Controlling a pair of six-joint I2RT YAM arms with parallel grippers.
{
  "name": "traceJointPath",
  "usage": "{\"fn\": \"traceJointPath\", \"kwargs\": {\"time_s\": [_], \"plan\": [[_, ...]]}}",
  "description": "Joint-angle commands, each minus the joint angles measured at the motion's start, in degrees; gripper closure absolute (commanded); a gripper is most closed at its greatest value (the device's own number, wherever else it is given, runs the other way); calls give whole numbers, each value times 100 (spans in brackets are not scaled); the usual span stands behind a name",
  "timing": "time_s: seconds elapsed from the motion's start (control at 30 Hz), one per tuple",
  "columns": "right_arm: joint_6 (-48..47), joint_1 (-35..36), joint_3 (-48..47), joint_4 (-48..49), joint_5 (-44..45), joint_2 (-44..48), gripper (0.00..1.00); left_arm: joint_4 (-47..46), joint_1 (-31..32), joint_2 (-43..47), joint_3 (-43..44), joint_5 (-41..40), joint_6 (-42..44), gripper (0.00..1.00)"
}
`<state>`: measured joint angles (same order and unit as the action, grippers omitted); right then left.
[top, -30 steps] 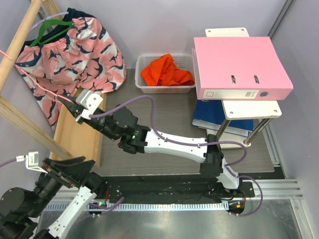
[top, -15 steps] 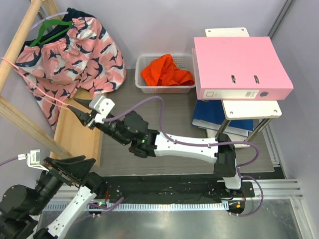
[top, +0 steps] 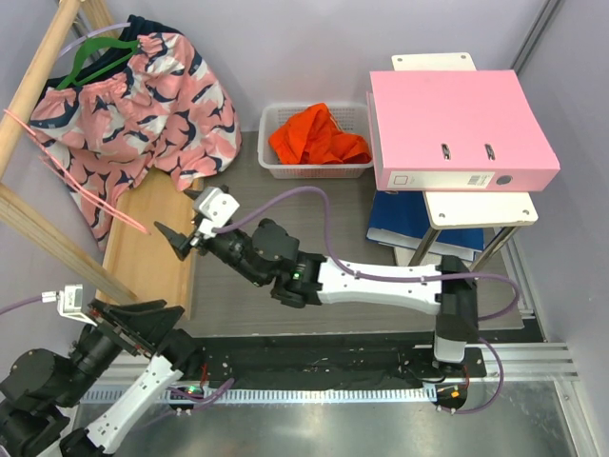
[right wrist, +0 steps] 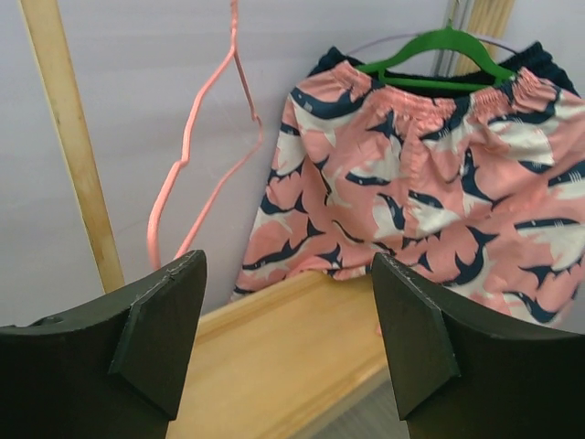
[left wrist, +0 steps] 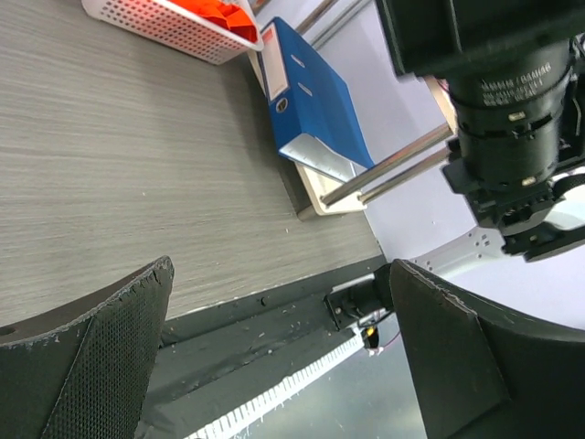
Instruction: Remove the shorts from the hanger
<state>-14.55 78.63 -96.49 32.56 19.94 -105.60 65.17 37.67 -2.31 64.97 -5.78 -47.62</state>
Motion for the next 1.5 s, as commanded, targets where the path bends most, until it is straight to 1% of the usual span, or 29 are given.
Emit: {"fn": "traceJointPath", "kwargs": {"time_s": [0.0, 0.13, 0.17, 0.23, 0.27, 0.33, 0.37, 0.5, 0.53, 0.7, 0.77, 0.83, 0.87, 0.9, 0.97, 1.07, 1.1, 1.13, 1.17, 1.2, 1.23, 1.27, 1.33, 1.37, 1.4, 1.43, 1.47], "plan": [[382, -6, 761, 6, 527, 1146, 22, -162, 196, 55, -212, -46, -37, 0], [882, -14, 1728, -267, 827, 1954, 22, -679, 276, 55, -730, 243, -99, 0], [1136, -6, 2139, -311, 914, 2095, 22, -803, 276, 55, -966, 349, -116, 0], [1444, -6, 2554, -495, 950, 2569, 22, -1136, 276, 37, -1205, 428, -169, 0], [1733, -6, 2921, -565, 1002, 2736, 22, -1268, 276, 20, -1432, 498, -178, 0], [2051, -14, 3249, -846, 1011, 3193, 21, -1601, 276, -24, -1653, 543, -204, 0], [2339, -6, 3564, -1004, 994, 3378, 21, -1708, 276, -85, -1854, 543, -230, 0], [2886, -6, 4268, -1347, 906, 4143, 21, -2427, 267, -322, -2348, 885, -318, 0], [2939, -6, 4487, -1435, 889, 4431, 21, -2543, 276, -384, -2514, 929, -345, 0], [3159, -14, 5051, -1946, 1002, 5163, 21, -3342, 276, -815, -2937, 1175, -459, 0], [3256, -14, 5375, -2068, 1195, 5488, 21, -3527, 276, -1008, -3095, 1228, -485, 0], [3483, -14, 5622, -2095, 1528, 5699, 21, -3782, 276, -1148, -3279, 1220, -564, 0], [3554, -14, 5902, -2095, 1660, 5856, 21, -3896, 276, -1175, -3358, 1228, -599, 0], [3686, -14, 6035, -2113, 1792, 5919, 21, -4150, 276, -1202, -3542, 1237, -713, 0], [4186, -23, 6466, -2148, 2170, 6094, 21, -4641, 276, -1246, -3771, 1316, -863, 0], [5064, -41, 7212, -2008, 2356, 6367, 21, -5188, 276, -1290, -4342, 1439, -1249, 0], [5337, -41, 7423, -1955, 2400, 6620, 21, -5564, 276, -1307, -4492, 1474, -1337, 0], [5583, -41, 7921, -1885, 2409, 6814, 21, -5759, 276, -1316, -4806, 1518, -1573, 0], [6073, -49, 8196, -1589, 2304, 7007, 21, -6170, 276, -1342, -4975, 1588, -1688, 0], [6243, -50, 8477, -1386, 2225, 7427, 21, -6391, 276, -1343, -5142, 1650, -1803, 0], [6462, -50, 9002, -1175, 2137, 7631, 21, -6637, 276, -1351, -5457, 1685, -1900, 0], [6743, -50, 9251, -790, 2023, 7825, 21, -6814, 276, -1351, -5608, 1703, -2083, 0], [6999, -50, 9891, -523, 1794, 8342, 21, -7131, 276, -1317, -5959, 1703, -2173, 0], [7166, -50, 10025, -592, 1785, 8502, 21, -7167, 267, -1299, -6048, 1703, -2190, 0], [7594, -50, 10114, -732, 1802, 8625, 20, -7150, 267, -1238, -6197, 1660, -2191, 0], [7763, -50, 10202, -1107, 1768, 8862, 19, -7141, 267, -1194, -6268, 1650, -2182, 0], [7887, -58, 10246, -1233, 1706, 8968, 17, -7149, 276, -1158, -6347, 1650, -2191, 0]]}}
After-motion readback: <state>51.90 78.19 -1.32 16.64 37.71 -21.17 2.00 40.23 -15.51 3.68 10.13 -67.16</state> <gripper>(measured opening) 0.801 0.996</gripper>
